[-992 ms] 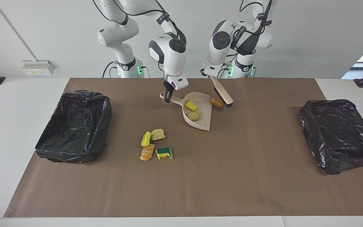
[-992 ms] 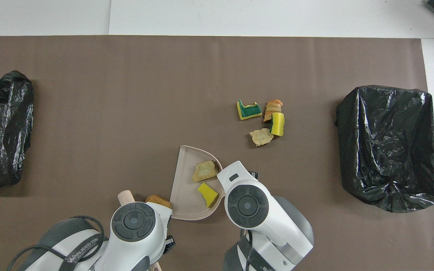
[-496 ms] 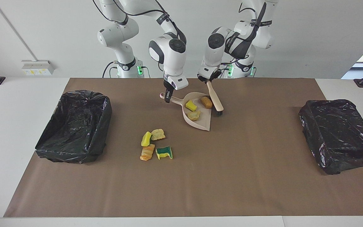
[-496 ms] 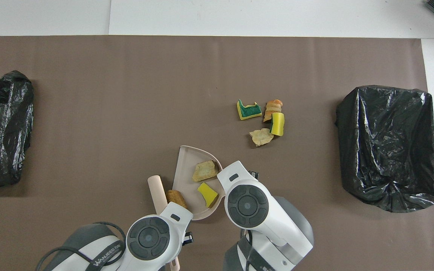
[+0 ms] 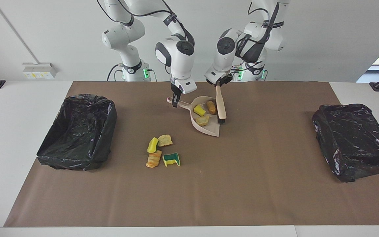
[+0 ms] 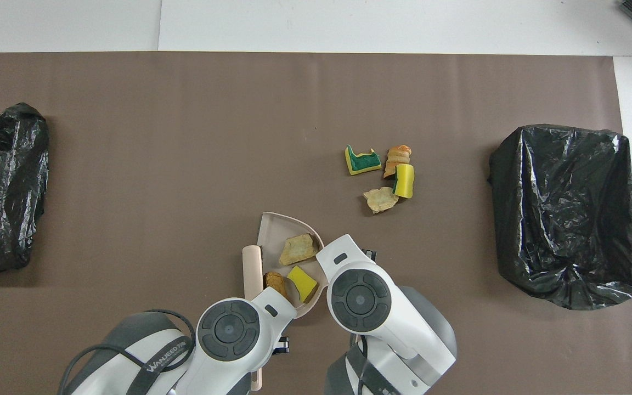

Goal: Sweep and dump trash in bin
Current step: 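Sweep the bread and sponges into the dustpan with the left gripper's brush, then carry the loaded dustpan with the right gripper over the nearby trash bag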

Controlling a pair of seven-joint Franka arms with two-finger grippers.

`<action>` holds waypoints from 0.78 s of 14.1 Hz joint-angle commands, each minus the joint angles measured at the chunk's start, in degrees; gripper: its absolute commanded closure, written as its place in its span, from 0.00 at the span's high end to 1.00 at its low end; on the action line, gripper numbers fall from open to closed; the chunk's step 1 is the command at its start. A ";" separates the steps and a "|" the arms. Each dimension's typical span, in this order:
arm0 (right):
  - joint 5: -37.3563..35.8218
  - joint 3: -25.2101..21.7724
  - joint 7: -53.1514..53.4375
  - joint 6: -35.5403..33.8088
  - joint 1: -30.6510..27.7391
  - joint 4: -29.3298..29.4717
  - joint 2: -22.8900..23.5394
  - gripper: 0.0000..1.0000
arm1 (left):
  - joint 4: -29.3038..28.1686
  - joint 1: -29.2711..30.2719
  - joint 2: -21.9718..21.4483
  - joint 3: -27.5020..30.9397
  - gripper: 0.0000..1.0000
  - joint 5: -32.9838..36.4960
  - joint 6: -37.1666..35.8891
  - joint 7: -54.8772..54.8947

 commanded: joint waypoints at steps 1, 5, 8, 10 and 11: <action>-1.48 0.15 1.08 0.65 -0.27 -0.41 0.08 0.00 | 0.42 2.99 -4.24 -0.11 0.00 0.44 -4.87 2.03; -1.22 0.24 1.26 0.30 -0.97 0.29 -0.18 0.00 | -1.51 3.26 -9.94 -0.20 0.00 2.28 -8.03 3.00; -0.34 0.24 1.00 0.12 -3.51 0.82 -1.93 0.00 | -7.64 3.26 -16.44 -2.73 0.00 2.37 -6.99 1.08; 0.01 0.24 0.99 -1.10 -5.01 1.17 -3.77 0.00 | -9.25 2.74 -18.40 -5.28 0.00 2.29 -6.37 -3.04; 0.27 0.06 1.00 -1.54 -5.71 1.35 -4.83 0.00 | -9.42 2.30 -18.31 -6.51 0.00 2.29 -6.02 -4.63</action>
